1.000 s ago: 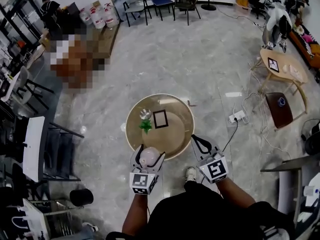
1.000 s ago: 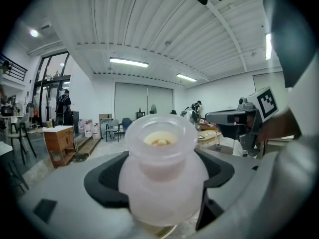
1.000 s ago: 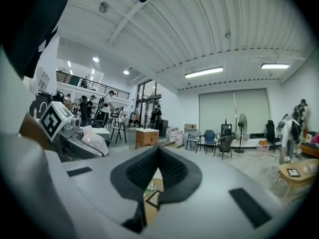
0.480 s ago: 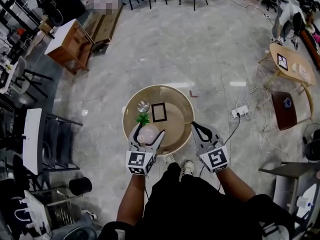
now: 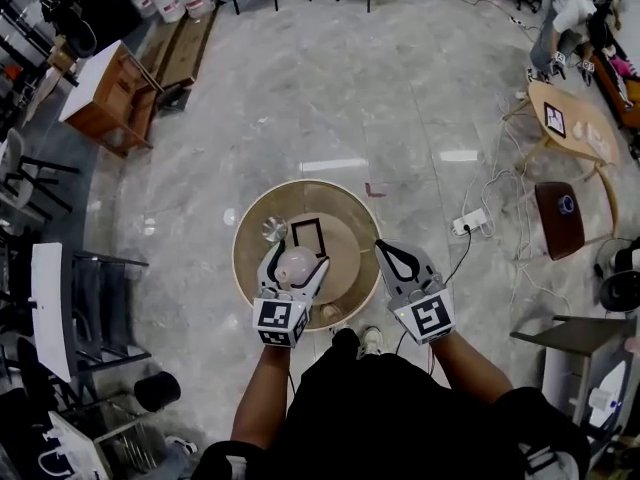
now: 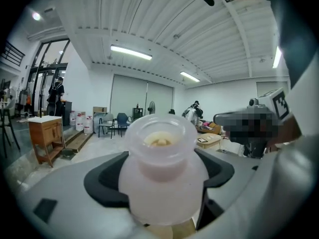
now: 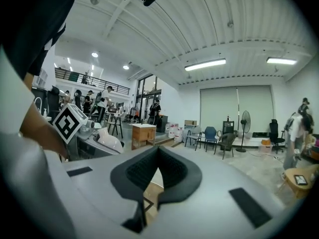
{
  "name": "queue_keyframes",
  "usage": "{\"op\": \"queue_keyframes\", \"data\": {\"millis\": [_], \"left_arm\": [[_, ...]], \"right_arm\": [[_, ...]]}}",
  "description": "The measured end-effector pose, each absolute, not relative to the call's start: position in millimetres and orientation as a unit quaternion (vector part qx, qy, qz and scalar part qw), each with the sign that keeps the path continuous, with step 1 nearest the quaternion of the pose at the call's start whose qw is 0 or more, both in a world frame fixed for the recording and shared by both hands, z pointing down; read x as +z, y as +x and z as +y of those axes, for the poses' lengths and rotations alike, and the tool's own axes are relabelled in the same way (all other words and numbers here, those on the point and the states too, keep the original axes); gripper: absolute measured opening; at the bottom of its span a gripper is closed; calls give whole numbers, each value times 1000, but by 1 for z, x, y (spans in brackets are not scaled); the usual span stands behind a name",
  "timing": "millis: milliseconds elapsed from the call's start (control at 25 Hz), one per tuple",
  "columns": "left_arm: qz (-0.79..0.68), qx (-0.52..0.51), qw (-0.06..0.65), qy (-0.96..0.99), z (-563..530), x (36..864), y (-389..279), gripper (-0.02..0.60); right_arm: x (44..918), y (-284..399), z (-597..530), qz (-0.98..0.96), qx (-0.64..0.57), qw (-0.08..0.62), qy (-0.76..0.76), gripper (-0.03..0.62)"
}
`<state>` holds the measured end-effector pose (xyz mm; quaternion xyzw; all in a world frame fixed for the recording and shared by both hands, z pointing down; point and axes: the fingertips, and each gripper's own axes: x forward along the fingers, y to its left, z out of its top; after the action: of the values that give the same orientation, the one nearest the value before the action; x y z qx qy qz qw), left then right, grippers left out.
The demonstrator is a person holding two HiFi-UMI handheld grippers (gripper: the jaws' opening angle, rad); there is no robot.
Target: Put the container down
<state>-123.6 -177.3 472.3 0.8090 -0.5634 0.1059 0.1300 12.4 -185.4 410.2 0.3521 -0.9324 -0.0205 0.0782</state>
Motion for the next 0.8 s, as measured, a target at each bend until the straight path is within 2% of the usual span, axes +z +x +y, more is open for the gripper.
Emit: {"op": "queue_keyframes", "data": {"millis": [440, 560, 720, 800], "left_arm": [[-520, 149, 148, 828, -235, 566, -126, 413], [-523, 158, 153, 823, -254, 601, -121, 413], [-532, 161, 160, 816, -281, 653, -110, 413], [-541, 158, 156, 811, -298, 677, -105, 413]], "right_arm": [[462, -14, -222, -922, -2, 98, 374, 0], [490, -9, -223, -921, 19, 102, 377, 0], [535, 5, -214, -915, 24, 144, 376, 0], [554, 18, -218, -900, 57, 129, 413, 0]]}}
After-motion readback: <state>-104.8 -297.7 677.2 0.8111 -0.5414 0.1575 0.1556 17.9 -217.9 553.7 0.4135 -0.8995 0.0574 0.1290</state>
